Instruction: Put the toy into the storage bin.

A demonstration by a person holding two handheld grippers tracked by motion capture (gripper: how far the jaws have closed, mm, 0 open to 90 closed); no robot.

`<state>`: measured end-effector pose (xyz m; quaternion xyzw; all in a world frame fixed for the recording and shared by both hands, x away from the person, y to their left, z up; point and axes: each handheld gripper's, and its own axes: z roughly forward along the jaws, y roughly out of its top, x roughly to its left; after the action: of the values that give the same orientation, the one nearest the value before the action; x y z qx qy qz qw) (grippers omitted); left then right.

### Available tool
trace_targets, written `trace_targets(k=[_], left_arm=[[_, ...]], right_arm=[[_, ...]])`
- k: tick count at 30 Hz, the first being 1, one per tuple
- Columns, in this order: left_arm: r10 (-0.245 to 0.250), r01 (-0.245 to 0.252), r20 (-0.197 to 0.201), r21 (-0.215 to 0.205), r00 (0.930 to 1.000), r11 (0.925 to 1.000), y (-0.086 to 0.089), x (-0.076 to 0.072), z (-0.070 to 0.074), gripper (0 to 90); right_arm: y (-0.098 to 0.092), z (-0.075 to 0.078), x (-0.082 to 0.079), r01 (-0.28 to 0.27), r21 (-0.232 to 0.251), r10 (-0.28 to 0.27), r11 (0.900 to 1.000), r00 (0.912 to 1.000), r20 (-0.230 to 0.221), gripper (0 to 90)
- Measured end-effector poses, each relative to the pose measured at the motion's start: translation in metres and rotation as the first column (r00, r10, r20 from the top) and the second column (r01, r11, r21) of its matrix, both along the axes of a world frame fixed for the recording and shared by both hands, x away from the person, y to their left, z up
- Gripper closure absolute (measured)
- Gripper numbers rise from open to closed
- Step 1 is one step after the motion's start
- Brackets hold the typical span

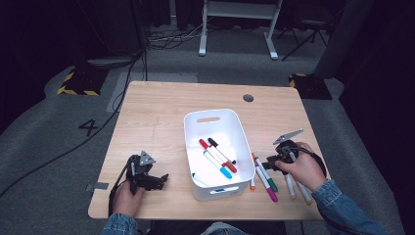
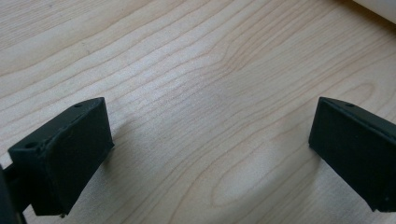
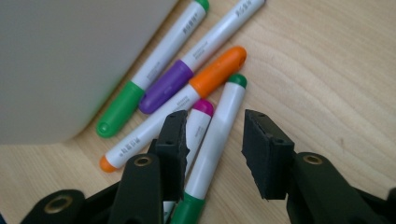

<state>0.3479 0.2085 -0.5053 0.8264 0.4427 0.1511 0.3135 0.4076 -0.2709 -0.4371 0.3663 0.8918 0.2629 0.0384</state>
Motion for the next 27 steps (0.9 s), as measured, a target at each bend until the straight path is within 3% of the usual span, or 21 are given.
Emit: trace_targets(k=[13, 16, 21, 27], left_arm=[[0.0, 0.0, 0.0, 0.0, 1.0, 1.0, 0.0, 0.0, 0.0, 0.0], [-0.003, 0.003, -0.005, 0.001, 1.0, 1.0, 0.0, 0.0, 0.0, 0.0], [-0.002, 0.002, -0.005, 0.001, 1.0, 1.0, 0.0, 0.0, 0.0, 0.0], [0.0, 0.0, -0.002, 0.001, 1.0, 1.0, 0.0, 0.0, 0.0, 0.0]], right_arm=[[-0.002, -0.028, 0.001, 0.011, -0.039, -0.013, 0.999, 0.9983, -0.056, 62.0], [-0.003, -0.032, 0.003, 0.009, -0.052, -0.011, 0.999, 0.999, -0.043, 62.7], [-0.003, -0.032, 0.004, 0.02, -0.089, -0.02, 0.996, 0.9998, -0.006, 72.8], [0.001, -0.032, 0.002, 0.056, -0.119, -0.053, 0.991, 0.9983, 0.026, 76.4]])
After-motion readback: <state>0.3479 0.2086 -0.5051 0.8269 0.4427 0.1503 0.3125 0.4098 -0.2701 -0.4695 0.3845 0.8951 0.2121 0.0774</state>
